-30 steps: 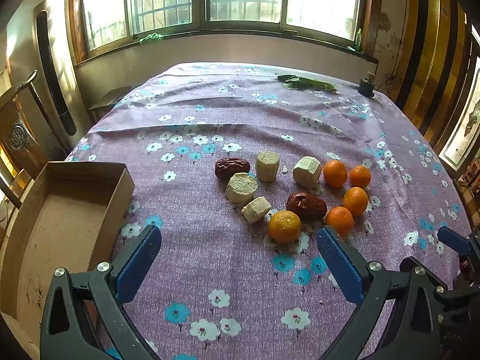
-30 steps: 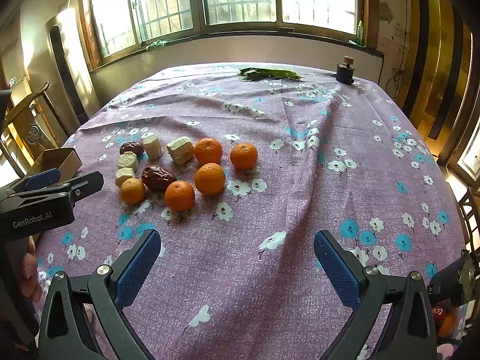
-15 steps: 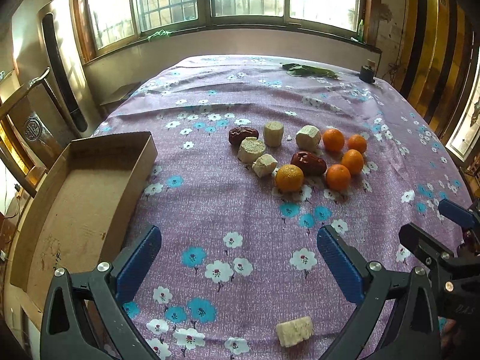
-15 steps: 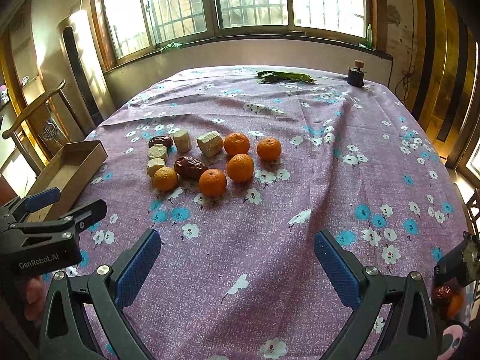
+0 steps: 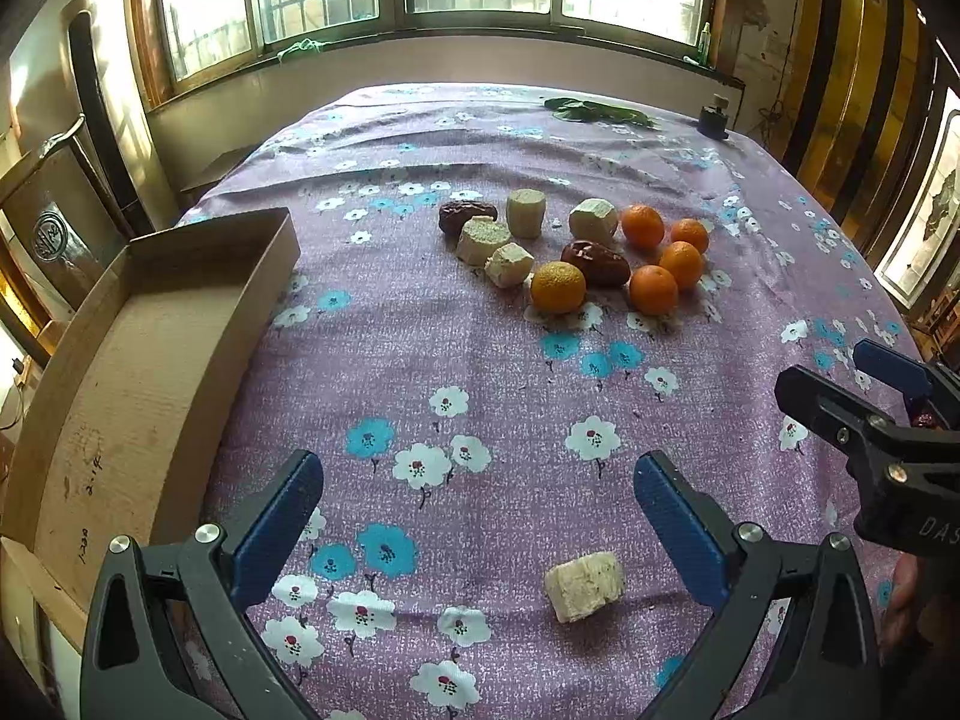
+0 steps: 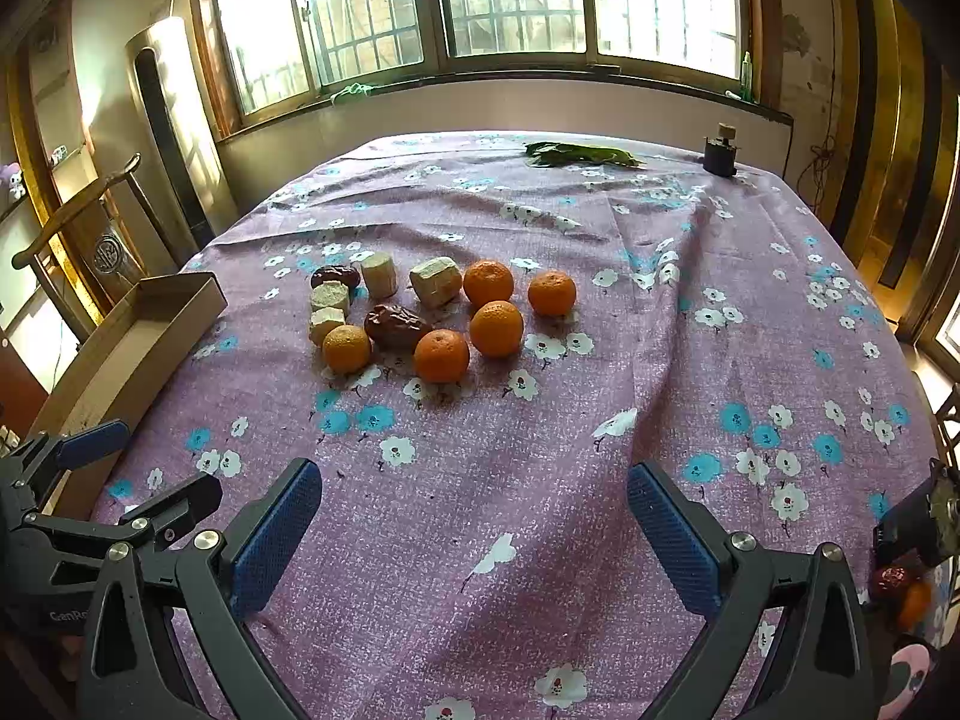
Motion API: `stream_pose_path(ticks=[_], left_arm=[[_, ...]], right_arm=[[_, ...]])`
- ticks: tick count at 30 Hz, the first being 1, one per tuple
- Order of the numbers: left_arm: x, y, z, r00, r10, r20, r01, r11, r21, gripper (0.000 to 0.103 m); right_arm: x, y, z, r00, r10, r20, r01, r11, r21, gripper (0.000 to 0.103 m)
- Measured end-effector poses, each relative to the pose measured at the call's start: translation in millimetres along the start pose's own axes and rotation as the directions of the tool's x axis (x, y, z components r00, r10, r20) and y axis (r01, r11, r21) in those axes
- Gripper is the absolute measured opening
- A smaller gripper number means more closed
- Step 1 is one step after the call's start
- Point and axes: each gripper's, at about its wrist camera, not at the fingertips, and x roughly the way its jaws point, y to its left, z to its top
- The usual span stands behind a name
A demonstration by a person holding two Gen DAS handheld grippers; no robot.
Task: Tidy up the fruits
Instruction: 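Grasp a white yam chunk with the left gripper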
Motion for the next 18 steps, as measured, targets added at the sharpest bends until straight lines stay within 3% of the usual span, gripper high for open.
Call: stream_pose_path(ticks=[18], left_arm=[[1.2,-6.7,-31.5,0.996,-0.074,-0.057,0.079,0.992,0.100,0.103]], right_arm=[[3.4,-5.3,-3.9,1.000,0.028,-0.001,-0.028,1.000,0.008,0.103]])
